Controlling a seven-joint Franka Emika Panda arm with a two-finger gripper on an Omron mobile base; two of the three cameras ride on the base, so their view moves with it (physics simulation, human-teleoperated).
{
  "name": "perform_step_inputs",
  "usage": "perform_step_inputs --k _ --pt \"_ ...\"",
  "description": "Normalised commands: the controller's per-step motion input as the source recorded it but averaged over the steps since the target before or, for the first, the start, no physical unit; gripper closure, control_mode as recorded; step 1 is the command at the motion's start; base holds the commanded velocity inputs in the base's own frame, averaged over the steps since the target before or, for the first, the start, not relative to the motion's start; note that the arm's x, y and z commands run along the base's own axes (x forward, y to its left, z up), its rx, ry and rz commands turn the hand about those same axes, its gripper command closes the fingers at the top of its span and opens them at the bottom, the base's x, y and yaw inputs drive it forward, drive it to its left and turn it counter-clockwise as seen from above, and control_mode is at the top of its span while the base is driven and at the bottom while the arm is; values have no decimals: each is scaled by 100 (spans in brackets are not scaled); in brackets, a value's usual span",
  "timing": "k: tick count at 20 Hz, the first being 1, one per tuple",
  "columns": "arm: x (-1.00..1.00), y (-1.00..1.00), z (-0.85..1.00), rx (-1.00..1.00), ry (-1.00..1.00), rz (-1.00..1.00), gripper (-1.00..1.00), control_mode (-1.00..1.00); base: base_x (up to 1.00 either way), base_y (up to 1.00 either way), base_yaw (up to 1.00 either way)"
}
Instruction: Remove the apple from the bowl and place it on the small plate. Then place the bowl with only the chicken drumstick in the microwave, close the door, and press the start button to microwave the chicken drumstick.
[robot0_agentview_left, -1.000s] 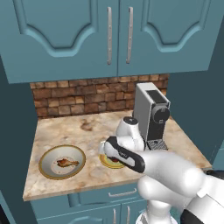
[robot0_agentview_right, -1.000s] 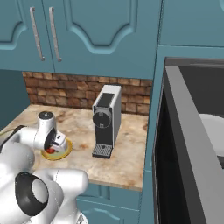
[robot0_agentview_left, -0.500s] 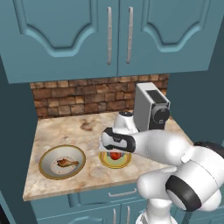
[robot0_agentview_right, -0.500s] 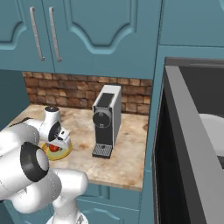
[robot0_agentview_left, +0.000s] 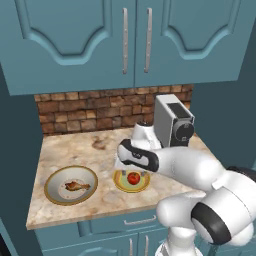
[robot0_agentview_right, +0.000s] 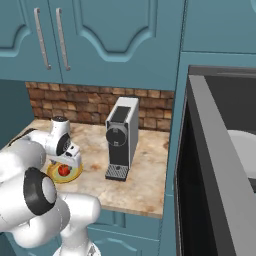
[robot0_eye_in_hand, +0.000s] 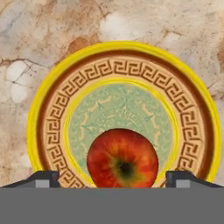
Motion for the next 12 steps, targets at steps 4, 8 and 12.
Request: perform_step_inputs --k 4,8,12 --pt "-32 0 60 0 -2 -3 -100 -100 0 0 0" --pt "-39 9 50 0 -5 -2 -100 -100 0 0 0" --pt "-7 80 -1 0 0 0 -100 -100 0 0 0"
